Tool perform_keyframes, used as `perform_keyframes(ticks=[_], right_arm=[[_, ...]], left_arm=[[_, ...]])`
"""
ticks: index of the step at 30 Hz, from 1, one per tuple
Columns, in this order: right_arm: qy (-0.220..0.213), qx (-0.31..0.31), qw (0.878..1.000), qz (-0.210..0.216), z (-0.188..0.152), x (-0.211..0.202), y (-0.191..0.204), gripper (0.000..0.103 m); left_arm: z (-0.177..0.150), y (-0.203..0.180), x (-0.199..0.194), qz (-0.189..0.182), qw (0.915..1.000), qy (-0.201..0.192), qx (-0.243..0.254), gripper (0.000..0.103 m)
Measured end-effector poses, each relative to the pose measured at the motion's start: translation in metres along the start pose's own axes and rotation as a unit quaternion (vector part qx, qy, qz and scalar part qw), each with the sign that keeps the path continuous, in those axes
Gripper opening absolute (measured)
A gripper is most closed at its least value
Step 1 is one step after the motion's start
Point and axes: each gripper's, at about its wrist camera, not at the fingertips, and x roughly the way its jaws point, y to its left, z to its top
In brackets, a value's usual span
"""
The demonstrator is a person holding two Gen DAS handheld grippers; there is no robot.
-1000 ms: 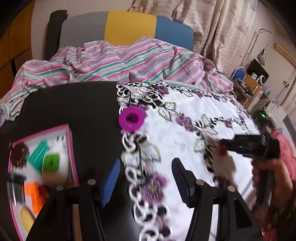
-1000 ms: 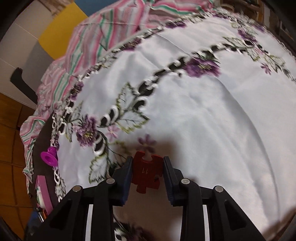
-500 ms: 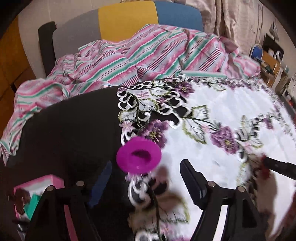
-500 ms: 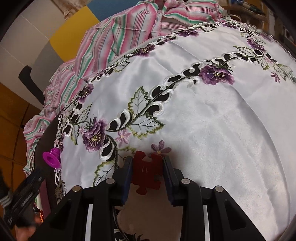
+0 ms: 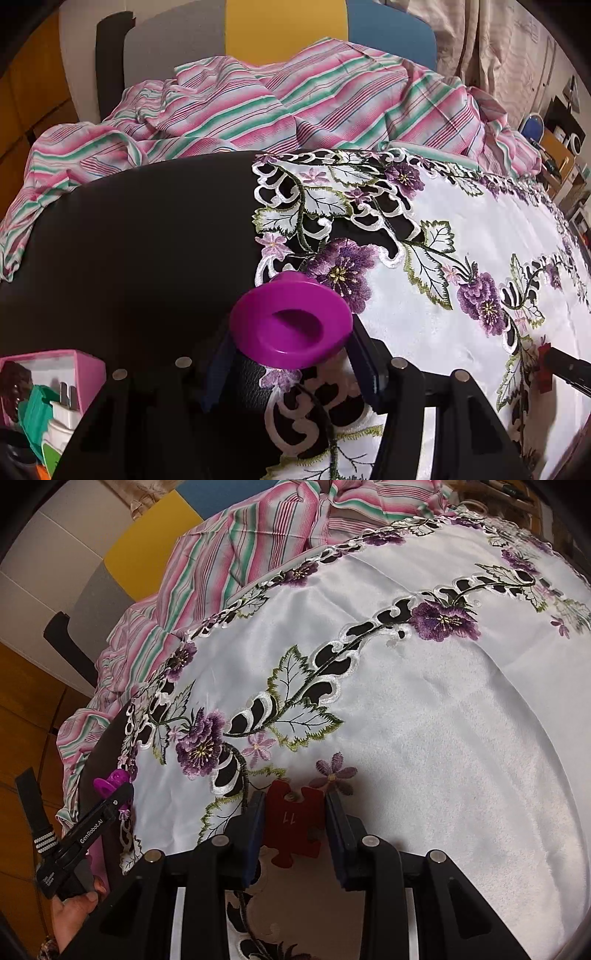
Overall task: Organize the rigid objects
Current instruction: 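Grasp the magenta cup piece with the left tool while the right tool holds the puzzle piece, then carry the magenta cup piece into the pink tray and open the left tool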
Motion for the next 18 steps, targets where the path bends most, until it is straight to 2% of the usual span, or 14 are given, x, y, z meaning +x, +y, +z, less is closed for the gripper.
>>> perform_keyframes(ticks=[11,18], right_arm=[[-0.002,-0.015,1.0,-0.01,-0.001,0.0,0.004,0.032],[-0.003,-0.031,0.999,-0.015,0.0,0.001,0.009,0.032]], left_arm=[[-0.02,0.005,-0.014,0.0,0.9999,-0.013,0.002,0.058],[-0.032,0.012,-0.033,-0.02,0.9995,-0.026,-0.006,0.058]])
